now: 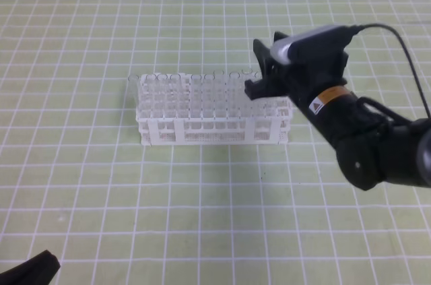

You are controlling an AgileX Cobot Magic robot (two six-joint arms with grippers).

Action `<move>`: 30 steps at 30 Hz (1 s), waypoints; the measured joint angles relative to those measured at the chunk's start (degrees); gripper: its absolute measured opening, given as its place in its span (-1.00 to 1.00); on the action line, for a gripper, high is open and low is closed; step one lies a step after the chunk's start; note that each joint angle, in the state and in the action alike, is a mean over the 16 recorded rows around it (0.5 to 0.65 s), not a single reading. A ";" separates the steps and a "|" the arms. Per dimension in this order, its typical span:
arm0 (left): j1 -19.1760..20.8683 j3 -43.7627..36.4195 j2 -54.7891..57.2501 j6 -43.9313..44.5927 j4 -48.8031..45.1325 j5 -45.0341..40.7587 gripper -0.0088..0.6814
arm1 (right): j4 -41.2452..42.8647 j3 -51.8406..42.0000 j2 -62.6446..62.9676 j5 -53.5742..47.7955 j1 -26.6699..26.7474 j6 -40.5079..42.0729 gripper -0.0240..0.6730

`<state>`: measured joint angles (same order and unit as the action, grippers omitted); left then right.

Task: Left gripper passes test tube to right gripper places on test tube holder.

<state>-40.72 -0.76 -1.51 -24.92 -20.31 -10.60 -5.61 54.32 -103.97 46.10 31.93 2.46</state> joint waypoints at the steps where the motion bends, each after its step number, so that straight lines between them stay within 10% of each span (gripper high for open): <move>1: 0.00 0.07 0.10 0.00 0.00 -0.04 -0.97 | 0.04 -0.26 0.70 -0.17 0.00 0.00 -0.85; 30: 0.00 0.34 0.62 -0.01 0.02 -0.22 -0.97 | 0.31 -29.24 46.22 -13.22 -0.02 -0.08 -0.93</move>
<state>-40.72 -0.43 -0.90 -24.93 -20.29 -10.83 -5.29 25.09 -57.75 32.88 31.91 2.39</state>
